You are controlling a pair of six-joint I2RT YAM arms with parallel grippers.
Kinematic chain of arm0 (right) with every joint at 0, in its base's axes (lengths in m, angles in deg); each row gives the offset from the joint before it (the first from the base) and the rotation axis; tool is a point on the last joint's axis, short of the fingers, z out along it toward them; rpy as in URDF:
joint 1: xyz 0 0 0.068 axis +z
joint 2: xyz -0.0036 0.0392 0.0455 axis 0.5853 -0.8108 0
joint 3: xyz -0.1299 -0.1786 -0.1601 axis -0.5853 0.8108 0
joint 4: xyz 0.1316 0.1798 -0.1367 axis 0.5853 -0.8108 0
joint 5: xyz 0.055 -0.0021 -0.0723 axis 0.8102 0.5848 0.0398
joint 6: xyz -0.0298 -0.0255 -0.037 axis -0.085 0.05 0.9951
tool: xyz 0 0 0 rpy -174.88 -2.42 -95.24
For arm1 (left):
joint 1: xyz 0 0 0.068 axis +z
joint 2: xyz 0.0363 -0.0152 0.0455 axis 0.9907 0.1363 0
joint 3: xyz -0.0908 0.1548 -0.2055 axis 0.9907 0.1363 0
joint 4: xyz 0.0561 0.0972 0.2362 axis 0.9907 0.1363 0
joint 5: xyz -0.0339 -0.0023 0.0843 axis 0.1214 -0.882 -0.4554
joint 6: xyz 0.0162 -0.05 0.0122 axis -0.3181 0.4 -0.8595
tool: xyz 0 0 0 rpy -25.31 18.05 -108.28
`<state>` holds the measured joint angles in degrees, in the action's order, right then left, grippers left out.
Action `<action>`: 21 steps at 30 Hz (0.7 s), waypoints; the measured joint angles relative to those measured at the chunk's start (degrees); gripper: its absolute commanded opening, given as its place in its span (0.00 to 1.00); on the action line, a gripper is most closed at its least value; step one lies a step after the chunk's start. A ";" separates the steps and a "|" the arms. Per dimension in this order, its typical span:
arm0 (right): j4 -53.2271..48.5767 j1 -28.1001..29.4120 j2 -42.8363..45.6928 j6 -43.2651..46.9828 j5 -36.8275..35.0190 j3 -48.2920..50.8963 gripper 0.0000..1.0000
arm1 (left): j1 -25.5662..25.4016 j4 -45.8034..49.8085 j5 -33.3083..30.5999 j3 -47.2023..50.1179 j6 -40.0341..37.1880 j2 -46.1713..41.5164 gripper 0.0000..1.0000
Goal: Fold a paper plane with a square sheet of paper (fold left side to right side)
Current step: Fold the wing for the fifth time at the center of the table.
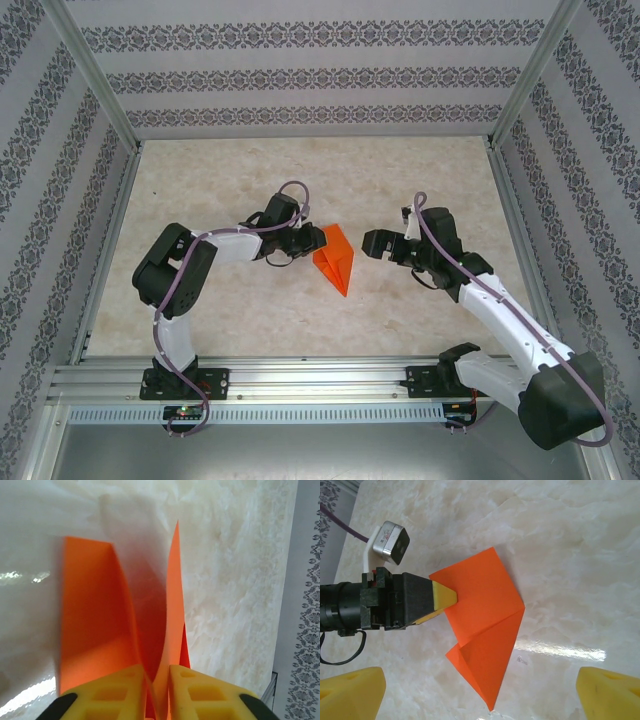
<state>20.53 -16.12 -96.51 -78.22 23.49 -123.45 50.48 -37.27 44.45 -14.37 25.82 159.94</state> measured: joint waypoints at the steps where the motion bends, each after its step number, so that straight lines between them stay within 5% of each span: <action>1: 0.85 0.00 -0.02 -0.17 0.70 0.42 0.98 | 0.04 0.00 0.11 0.02 -0.44 0.00 0.11; 9: 8.04 0.00 -6.86 -2.58 8.35 2.54 0.83 | 2.71 -4.42 6.45 3.34 -3.17 0.72 0.04; 21: 13.38 2.27 -21.31 -2.16 12.26 1.79 0.78 | 6.21 -4.68 13.29 4.85 -11.41 2.29 0.02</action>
<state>33.91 -13.85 -117.82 -80.39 35.75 -121.65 56.69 -41.95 57.74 -9.52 14.41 162.23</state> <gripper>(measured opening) 0.787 0.059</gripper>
